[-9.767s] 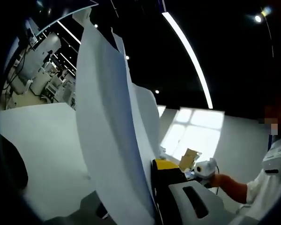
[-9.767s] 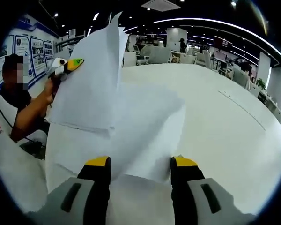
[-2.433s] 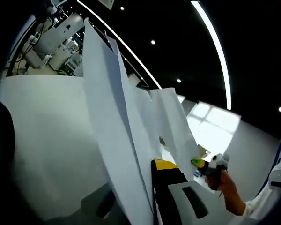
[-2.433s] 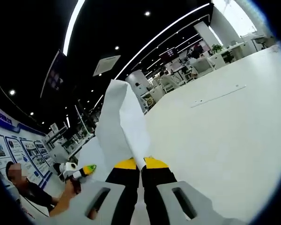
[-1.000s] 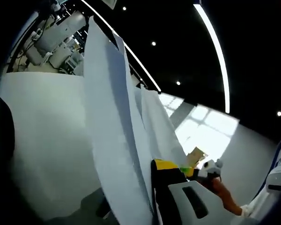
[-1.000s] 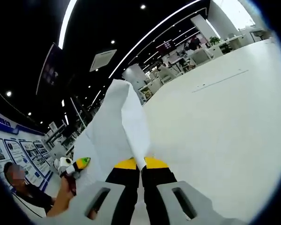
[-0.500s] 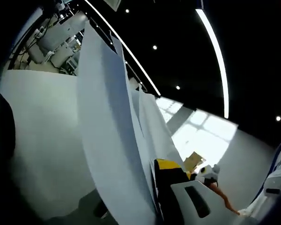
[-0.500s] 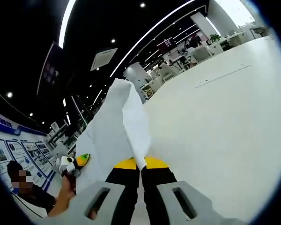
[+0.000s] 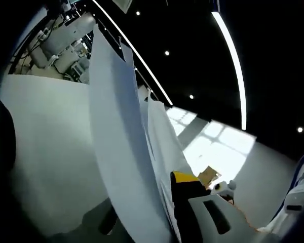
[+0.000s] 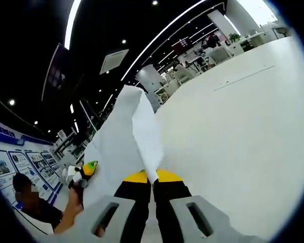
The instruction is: Organize the stack of printing papers by aligning and flattening the scattered papers on the table
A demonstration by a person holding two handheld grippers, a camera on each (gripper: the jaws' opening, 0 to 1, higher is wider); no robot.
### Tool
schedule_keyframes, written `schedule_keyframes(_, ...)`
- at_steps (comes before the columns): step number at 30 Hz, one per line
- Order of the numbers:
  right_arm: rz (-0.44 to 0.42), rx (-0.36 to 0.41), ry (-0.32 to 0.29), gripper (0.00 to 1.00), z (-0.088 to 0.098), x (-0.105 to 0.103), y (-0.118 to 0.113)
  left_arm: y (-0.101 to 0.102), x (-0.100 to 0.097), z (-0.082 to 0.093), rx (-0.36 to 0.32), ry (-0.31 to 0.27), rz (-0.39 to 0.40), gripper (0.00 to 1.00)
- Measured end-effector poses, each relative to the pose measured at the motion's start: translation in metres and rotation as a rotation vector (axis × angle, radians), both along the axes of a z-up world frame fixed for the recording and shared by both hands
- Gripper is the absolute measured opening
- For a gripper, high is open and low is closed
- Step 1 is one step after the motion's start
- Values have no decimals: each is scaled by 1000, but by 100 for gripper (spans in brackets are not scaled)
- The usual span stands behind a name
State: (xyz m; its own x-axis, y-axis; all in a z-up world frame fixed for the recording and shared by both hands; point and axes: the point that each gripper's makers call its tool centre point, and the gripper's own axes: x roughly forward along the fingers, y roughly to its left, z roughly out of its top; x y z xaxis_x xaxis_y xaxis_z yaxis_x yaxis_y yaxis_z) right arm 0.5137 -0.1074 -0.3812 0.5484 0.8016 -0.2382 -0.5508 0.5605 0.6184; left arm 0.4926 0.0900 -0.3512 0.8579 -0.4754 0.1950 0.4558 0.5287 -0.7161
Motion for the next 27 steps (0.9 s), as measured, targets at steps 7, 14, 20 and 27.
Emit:
schedule_keyframes(7, 11, 9, 9, 0, 0, -6, 5, 2, -2, 3, -19, -10, 15, 15)
schedule_keyframes(14, 26, 23, 22, 0, -2, -12, 16, 5, -2, 3, -33, -6, 29, 15)
schedule_keyframes(20, 38, 32, 34, 0, -4, -16, 22, 6, -1, 3, -35, -7, 38, 15)
schedule_keyframes(27, 42, 42, 35, 0, -1, -18, 26, 11, 0, 4, -35, -14, 62, 15)
